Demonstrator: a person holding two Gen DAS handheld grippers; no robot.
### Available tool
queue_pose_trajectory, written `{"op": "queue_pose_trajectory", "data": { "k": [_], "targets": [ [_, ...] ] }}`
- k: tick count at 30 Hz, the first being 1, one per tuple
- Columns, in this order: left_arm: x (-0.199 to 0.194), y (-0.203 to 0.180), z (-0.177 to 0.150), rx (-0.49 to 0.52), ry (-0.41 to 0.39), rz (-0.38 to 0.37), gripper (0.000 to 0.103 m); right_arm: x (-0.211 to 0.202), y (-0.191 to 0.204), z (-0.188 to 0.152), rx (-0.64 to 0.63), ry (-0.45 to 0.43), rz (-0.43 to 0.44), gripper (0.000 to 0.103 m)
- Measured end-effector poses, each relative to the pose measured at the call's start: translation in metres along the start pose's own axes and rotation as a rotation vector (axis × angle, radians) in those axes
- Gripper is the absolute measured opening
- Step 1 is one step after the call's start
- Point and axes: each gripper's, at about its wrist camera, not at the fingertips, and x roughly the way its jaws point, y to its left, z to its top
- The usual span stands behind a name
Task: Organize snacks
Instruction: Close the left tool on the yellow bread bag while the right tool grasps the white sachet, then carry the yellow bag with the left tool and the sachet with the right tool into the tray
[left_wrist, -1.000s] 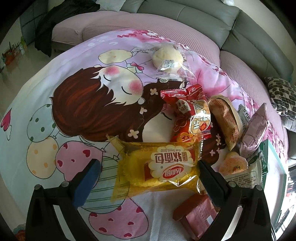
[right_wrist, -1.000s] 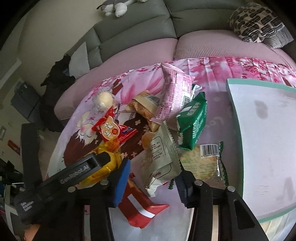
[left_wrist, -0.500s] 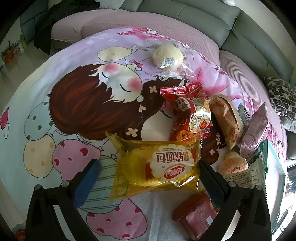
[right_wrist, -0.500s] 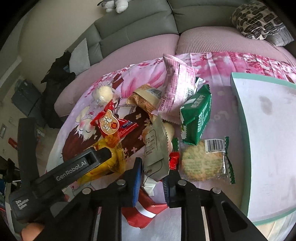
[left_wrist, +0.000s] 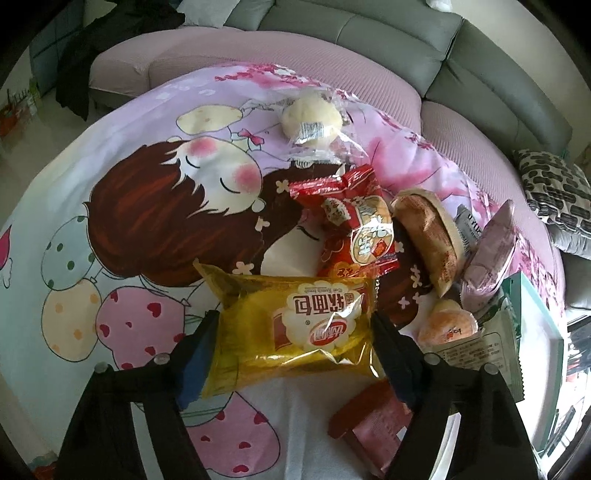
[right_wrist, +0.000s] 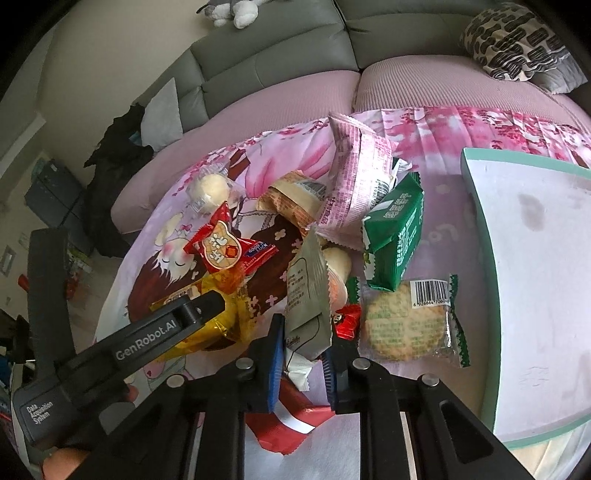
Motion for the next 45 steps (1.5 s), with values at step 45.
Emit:
{"op": "queue_pose_trajectory", "data": {
  "k": [45],
  "targets": [
    [-0.060, -0.123, -0.016, 0.327, -0.092, -0.227, 0.078, -0.104, -0.155, 0.021, 0.316, -0.282, -0.206, 0.020]
  ]
}}
